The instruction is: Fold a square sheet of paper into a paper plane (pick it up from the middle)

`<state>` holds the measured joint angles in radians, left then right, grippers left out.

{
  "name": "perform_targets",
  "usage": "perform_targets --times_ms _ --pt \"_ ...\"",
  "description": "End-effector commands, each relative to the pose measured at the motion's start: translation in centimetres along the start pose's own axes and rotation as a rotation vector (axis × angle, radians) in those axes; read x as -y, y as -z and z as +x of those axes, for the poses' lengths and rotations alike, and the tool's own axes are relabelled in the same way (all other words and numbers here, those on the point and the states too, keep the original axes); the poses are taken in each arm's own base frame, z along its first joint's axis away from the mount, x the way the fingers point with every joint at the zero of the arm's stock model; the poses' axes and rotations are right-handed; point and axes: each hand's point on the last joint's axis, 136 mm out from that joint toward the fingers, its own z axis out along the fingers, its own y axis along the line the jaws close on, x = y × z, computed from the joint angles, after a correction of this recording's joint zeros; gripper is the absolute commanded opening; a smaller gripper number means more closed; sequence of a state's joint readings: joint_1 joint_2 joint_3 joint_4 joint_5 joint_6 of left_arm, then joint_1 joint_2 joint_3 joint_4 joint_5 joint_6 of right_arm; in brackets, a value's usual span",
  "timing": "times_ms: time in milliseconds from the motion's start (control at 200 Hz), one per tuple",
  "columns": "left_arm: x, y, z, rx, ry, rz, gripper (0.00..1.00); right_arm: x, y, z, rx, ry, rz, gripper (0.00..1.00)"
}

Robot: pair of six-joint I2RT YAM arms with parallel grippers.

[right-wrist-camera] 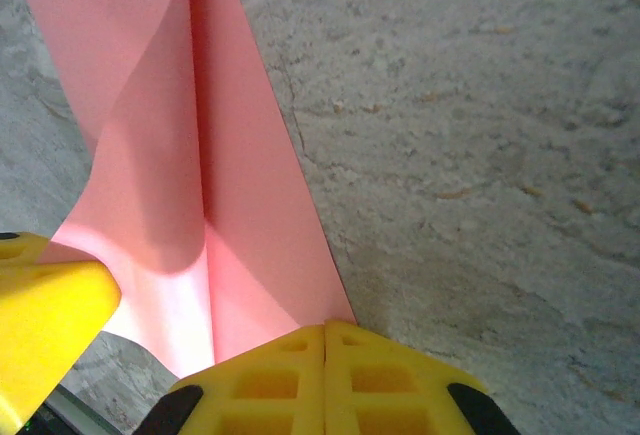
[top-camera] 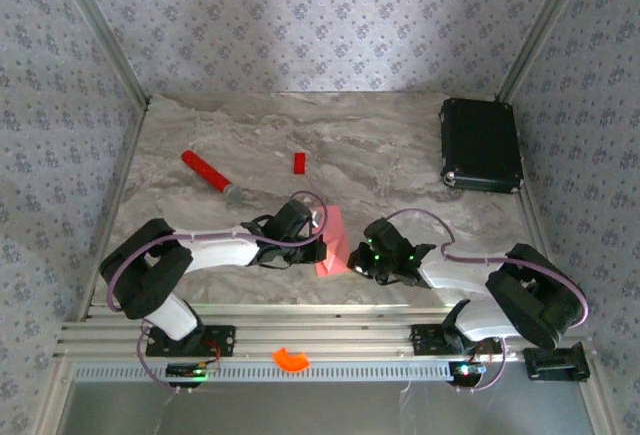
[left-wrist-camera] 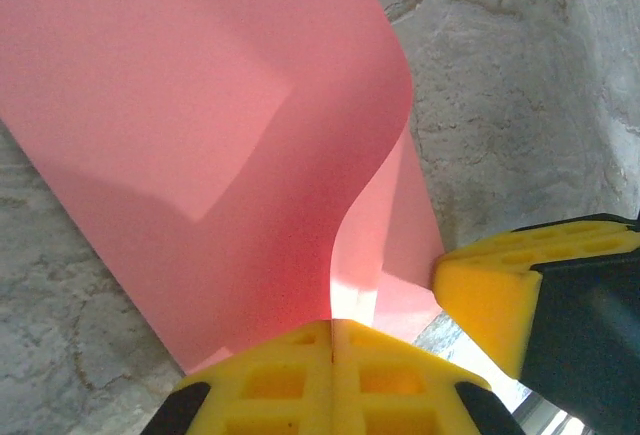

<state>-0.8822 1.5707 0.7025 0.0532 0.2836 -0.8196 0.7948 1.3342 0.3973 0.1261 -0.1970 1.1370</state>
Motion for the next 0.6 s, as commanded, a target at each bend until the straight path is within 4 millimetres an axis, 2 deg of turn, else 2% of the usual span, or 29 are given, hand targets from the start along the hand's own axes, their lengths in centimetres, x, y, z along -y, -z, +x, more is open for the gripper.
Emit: perform_targets --times_ms 0,595 --pt "0.59 0.36 -0.37 -0.008 -0.023 0.018 0.0 1.68 0.09 0.48 -0.01 -0.011 0.073 0.07" --pt "-0.21 0.08 -0.41 -0.023 -0.023 0.0 0.0 1.41 -0.08 0.34 -0.013 -0.009 0.072 0.07"
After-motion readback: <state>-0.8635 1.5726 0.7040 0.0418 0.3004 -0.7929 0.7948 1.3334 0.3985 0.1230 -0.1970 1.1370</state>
